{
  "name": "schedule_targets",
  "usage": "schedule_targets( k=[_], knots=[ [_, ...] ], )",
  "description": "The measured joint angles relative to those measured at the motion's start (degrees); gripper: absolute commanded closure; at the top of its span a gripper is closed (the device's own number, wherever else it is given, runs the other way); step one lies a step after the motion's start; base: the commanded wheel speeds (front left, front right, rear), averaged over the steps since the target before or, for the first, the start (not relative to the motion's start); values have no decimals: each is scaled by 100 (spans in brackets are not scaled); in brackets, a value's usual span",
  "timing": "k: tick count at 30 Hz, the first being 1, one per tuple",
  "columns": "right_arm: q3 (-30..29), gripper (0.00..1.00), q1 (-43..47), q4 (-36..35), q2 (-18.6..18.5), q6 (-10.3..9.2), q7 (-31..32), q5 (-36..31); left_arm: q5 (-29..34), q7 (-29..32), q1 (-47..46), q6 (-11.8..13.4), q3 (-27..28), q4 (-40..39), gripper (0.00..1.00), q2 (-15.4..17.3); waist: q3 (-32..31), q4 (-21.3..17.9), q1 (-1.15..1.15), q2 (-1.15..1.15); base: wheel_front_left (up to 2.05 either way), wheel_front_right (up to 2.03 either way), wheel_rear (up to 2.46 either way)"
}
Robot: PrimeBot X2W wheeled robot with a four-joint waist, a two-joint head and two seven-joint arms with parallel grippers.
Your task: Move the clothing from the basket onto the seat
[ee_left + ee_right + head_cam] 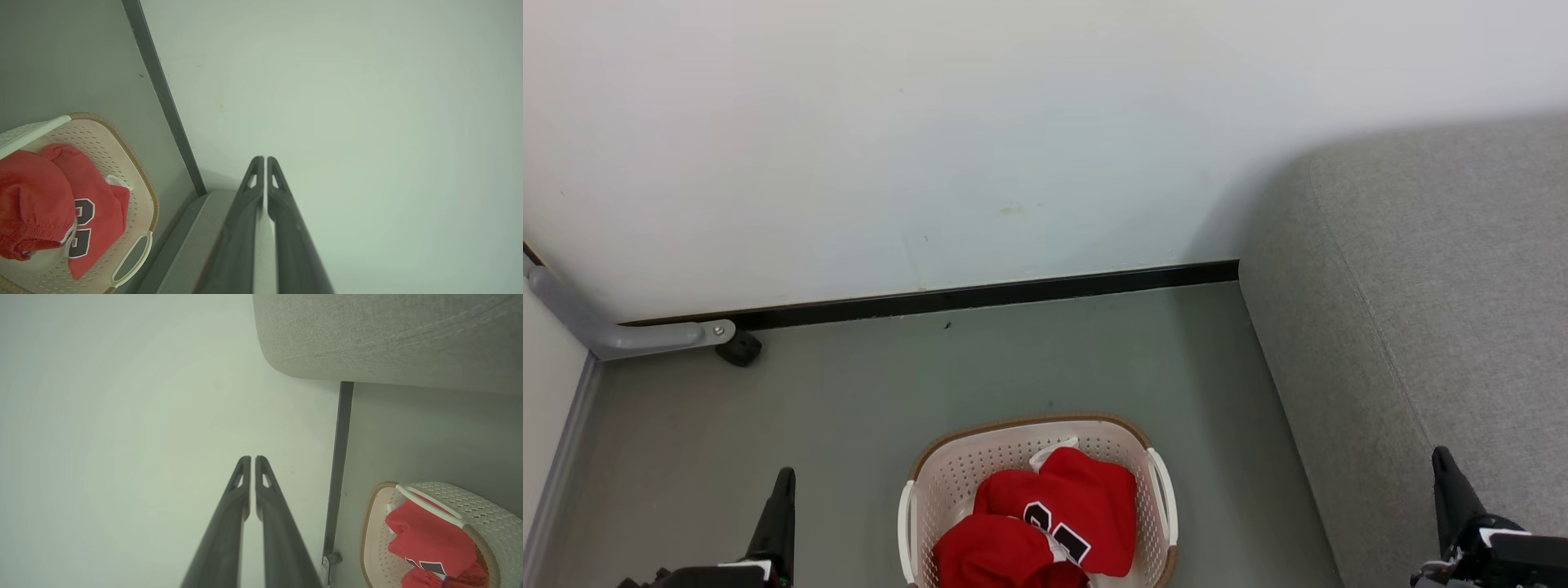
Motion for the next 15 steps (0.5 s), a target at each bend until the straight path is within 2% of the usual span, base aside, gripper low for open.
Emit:
schedule_targets(
  k=[1, 15],
  knots=[
    [1, 0, 59, 66, 21, 0, 0, 0, 0, 0, 61, 0, -4, 67, 0, -16, 0, 0, 0, 0, 0, 0, 0],
    [207, 0, 172, 143, 64, 0, -243, -157, 62, -235, 186, 1, -116, 158, 0, -36, -10, -8, 0, 0, 0, 0, 0]
  ],
)
